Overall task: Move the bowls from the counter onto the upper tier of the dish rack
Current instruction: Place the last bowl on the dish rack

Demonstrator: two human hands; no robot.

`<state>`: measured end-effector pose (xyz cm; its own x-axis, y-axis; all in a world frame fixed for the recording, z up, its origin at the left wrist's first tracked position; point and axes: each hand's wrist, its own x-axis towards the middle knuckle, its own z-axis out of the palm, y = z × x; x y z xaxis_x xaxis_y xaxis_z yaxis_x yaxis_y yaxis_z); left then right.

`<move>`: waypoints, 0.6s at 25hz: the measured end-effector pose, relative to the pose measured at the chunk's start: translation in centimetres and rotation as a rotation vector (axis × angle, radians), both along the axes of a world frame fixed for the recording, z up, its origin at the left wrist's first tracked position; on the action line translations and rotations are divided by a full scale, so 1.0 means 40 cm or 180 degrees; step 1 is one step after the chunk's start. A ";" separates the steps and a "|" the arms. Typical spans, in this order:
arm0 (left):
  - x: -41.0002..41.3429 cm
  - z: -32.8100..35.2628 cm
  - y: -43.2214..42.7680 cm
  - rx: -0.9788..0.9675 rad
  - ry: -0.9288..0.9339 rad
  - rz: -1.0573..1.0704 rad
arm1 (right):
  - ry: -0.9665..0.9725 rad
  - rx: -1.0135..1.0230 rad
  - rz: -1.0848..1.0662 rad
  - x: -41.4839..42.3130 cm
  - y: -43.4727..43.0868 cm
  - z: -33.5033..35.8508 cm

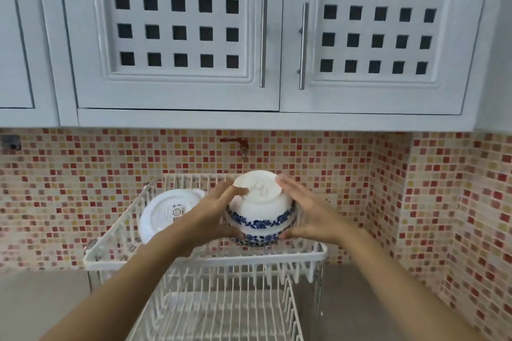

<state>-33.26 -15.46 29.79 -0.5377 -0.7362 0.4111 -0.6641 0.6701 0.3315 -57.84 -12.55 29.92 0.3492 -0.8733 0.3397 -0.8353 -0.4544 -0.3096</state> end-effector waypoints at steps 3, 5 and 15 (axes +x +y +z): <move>-0.016 -0.025 -0.007 -0.0140 -0.0092 0.0083 | 0.0087 -0.0023 -0.0041 0.004 -0.015 -0.020; -0.019 -0.042 -0.016 -0.0332 -0.0146 0.0141 | 0.0197 0.0010 -0.0109 0.010 -0.026 -0.023; -0.029 -0.085 -0.042 -0.0984 -0.0579 0.0340 | 0.0590 -0.0279 -0.0188 0.033 -0.044 -0.036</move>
